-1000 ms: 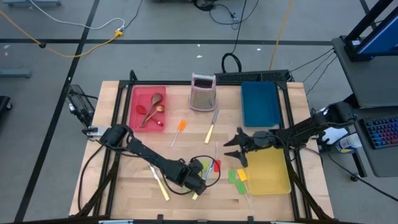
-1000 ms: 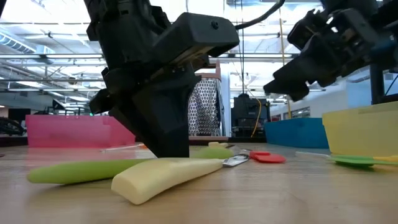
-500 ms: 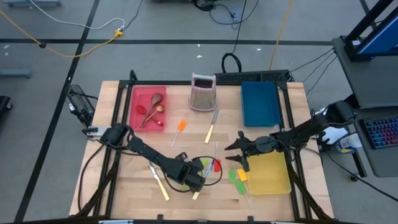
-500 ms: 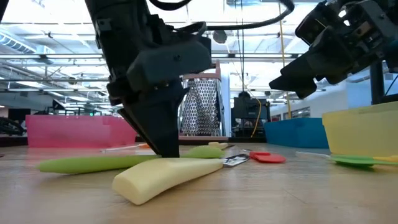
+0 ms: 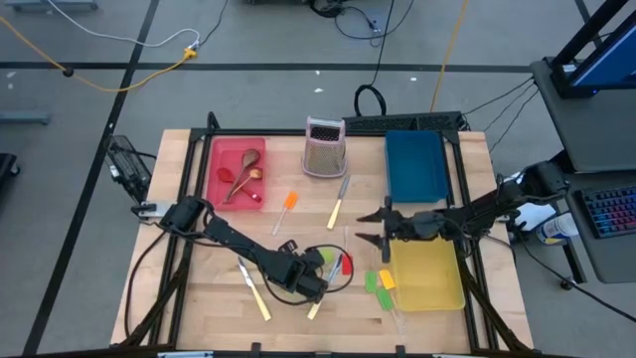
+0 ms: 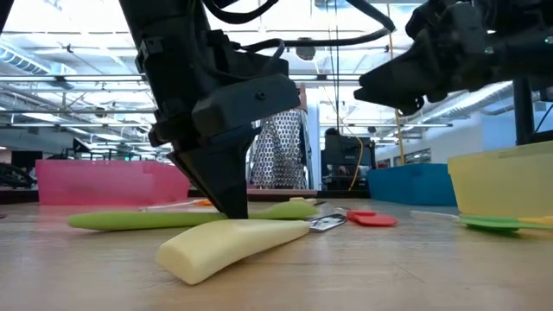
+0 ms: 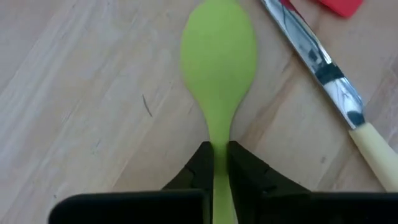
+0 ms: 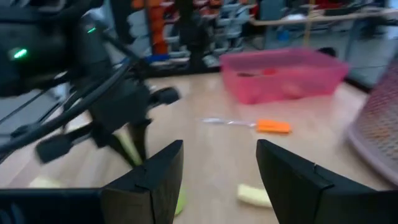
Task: Pick & Place Kitchen Items
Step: Put the green baby spoon into the pink bin
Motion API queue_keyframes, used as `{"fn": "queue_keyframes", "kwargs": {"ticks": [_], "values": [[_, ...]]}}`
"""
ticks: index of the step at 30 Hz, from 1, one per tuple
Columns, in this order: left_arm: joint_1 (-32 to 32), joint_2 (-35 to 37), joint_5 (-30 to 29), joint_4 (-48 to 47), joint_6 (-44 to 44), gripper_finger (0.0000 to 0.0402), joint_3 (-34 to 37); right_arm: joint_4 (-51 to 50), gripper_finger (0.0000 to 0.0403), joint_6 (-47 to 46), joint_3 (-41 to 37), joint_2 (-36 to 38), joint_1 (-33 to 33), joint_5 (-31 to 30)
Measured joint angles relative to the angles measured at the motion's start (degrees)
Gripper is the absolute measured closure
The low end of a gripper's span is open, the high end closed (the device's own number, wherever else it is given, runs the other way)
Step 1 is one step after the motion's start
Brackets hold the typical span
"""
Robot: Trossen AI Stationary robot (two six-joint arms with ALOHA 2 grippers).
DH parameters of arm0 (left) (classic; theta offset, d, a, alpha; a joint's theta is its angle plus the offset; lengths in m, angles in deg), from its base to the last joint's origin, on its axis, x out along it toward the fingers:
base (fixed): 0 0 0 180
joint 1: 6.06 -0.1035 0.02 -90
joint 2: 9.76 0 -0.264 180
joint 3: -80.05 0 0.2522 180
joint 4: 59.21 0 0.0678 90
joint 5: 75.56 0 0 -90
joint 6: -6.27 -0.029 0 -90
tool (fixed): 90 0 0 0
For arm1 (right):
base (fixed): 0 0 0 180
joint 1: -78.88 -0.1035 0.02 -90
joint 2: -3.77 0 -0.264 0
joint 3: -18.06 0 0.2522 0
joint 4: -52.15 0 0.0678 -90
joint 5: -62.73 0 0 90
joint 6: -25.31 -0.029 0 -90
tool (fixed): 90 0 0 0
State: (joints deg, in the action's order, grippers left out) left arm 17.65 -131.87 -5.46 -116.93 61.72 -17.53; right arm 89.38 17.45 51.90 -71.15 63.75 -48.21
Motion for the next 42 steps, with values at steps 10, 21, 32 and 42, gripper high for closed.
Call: {"fn": "queue_keyframes", "kwargs": {"ticks": [10,21,32,42], "values": [[0.3,3.8,-1.5,-7.8,4.6,0.0389,0.4,1.1,0.0206,0.0,0.0,0.0,2.8,0.0],[-0.1,8.4,-3.3,-18.5,8.3,0.0398,0.2,0.6,0.0206,-0.6,0.0,0.0,3.1,0.0],[-1.4,8.4,-3.1,-19.2,4.8,0.0325,0.6,-0.7,0.0206,-3.4,0.0,0.0,3.1,0.2],[-2.9,8.9,1.4,-9.9,20.1,0.0228,14.7,-4.1,0.0206,-6.7,0.0,0.0,3.0,0.2]]}}
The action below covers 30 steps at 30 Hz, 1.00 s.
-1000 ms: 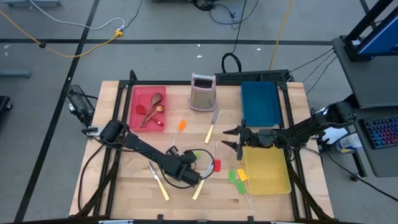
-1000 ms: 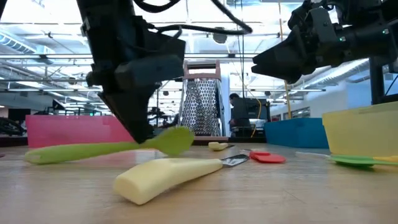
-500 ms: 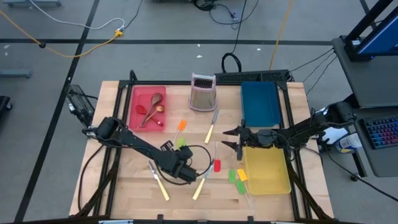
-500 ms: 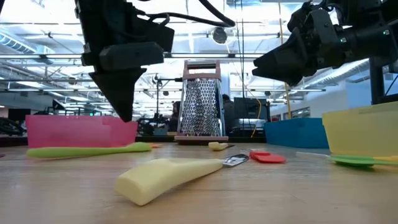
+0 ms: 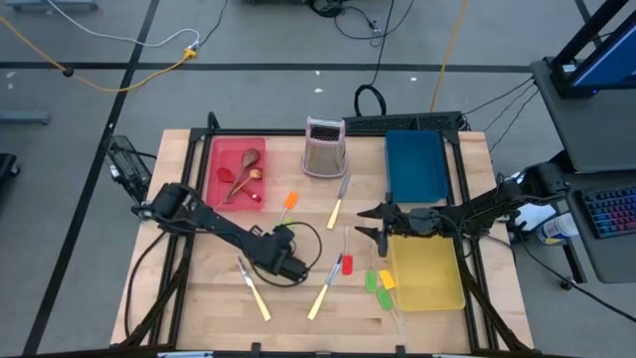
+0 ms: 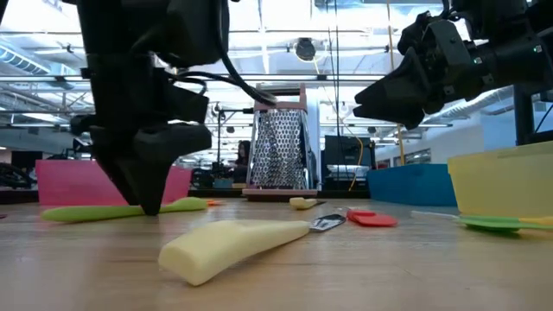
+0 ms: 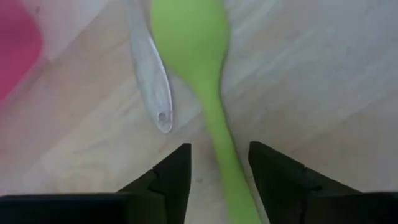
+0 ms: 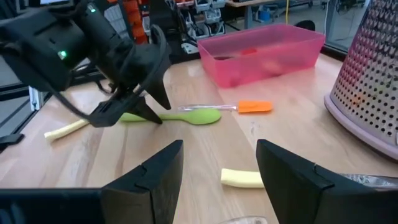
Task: Pick & Place Kitchen Items
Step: Put the green baby spoon into the pink bin
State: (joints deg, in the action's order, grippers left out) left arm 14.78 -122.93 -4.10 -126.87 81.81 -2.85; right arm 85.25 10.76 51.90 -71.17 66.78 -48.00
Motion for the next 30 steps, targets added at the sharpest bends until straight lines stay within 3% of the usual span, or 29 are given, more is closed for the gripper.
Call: {"fn": "queue_keyframes", "kwargs": {"ticks": [6,14,24,30], "values": [[0.4,0.2,1.2,6.0,1.4,0.0248,2.7,-0.1,0.0206,-0.2,0.0,0.0,0.0,0.0],[3.0,0.0,-1.3,8.4,2.4,0.0382,2.9,-0.1,0.0206,-0.2,0.0,0.0,0.0,0.0],[6.8,4.9,-4.8,10.3,5.1,0.0390,3.5,0.0,0.0206,0.2,0.0,0.0,0.0,0.0],[8.7,11.7,-11.6,8.3,5.5,0.0392,3.2,0.5,0.0206,0.7,0.0,0.0,0.0,-0.1]]}}
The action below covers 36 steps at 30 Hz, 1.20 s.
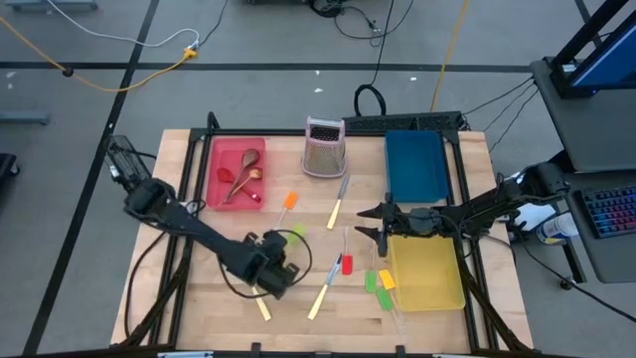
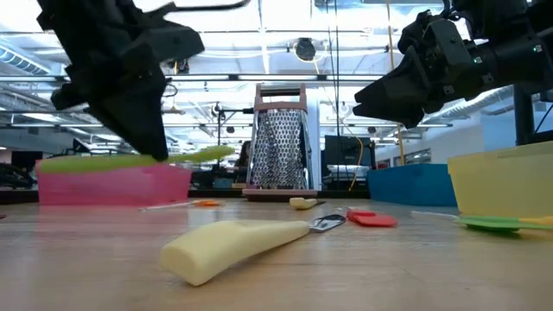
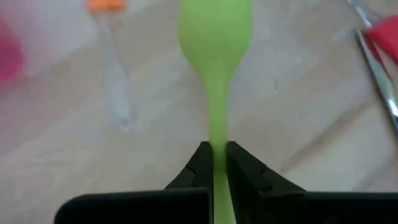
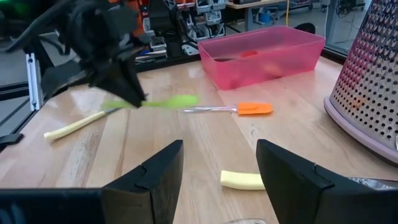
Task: Pick & Place Kitchen Items
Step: Put the green baby spoon into the pink bin
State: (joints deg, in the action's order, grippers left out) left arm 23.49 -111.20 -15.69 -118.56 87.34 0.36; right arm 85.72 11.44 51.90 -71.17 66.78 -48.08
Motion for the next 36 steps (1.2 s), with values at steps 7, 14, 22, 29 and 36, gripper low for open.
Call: {"fn": "queue_keyframes", "kwargs": {"ticks": [7,14,22,29,36], "values": [[-0.1,6.1,-5.4,-15.6,3.3,0.0400,0.0,0.4,0.0206,0.0,0.0,0.0,0.0,0.0],[-6.9,11.9,-5.8,-29.7,8.8,0.0401,-0.1,1.2,0.0206,0.1,0.0,0.0,0.0,-0.1],[-4.8,9.6,-2.1,-11.6,-2.5,0.0383,-0.1,1.1,0.0206,1.3,0.0,0.0,0.0,-0.1],[0.6,2.3,-2.2,-8.7,0.7,0.0313,-0.2,1.0,0.0206,1.1,0.0,0.0,0.0,-0.1],[4.1,-8.3,-7.7,-3.1,5.2,0.0258,-0.2,1.2,0.0206,1.1,0.0,0.0,0.0,-0.1]]}}
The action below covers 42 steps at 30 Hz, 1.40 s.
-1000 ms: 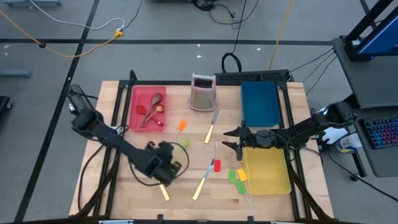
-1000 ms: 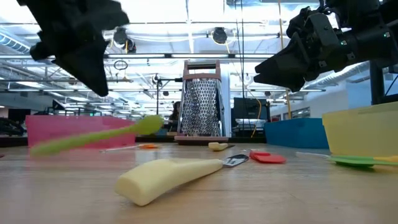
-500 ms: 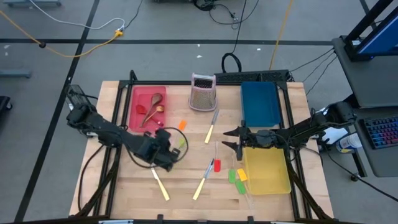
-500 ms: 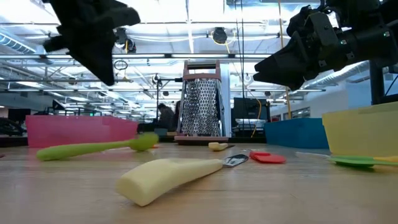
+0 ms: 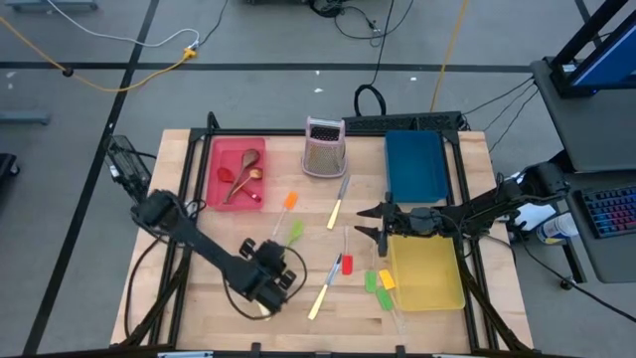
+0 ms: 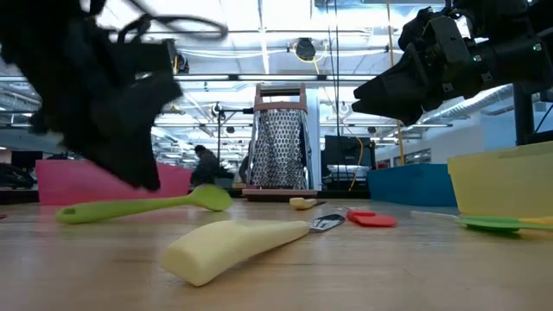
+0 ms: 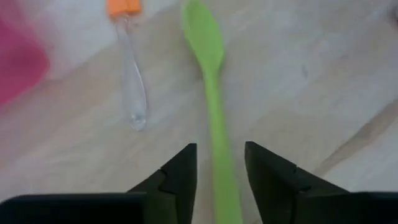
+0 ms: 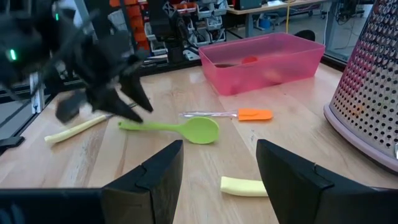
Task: Pick & Place Kitchen Items
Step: Put the green baby spoon into the pink bin
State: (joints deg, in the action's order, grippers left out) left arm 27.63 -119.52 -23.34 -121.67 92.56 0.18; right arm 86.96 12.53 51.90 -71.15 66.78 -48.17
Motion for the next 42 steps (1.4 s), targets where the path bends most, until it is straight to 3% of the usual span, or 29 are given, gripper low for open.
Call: {"fn": "queue_keyframes", "kwargs": {"ticks": [9,19,22,31,38,42], "values": [[-0.5,-10.7,-4.3,3.9,8.5,0.0262,-0.5,0.0,0.0206,0.0,0.0,0.0,0.0,0.0],[-0.7,-11.9,-7.1,5.4,10.6,0.0368,-0.2,0.0,0.0206,0.0,0.0,0.0,0.0,0.0],[-0.5,-11.4,-7.0,5.4,10.5,0.0369,-0.1,0.0,0.0206,0.0,0.0,0.0,0.0,0.0],[-0.3,0.4,-5.8,-2.6,9.2,0.0369,0.3,0.0,0.0206,0.0,0.0,0.0,0.0,0.0],[-0.5,11.9,-14.3,-12.2,7.8,0.0369,0.1,0.0,0.0206,0.0,0.0,0.0,0.0,0.0],[-3.3,17.4,-15.3,-24.3,10.4,0.0369,0.1,0.0,0.0206,0.0,0.0,0.0,0.0,0.0]]}}
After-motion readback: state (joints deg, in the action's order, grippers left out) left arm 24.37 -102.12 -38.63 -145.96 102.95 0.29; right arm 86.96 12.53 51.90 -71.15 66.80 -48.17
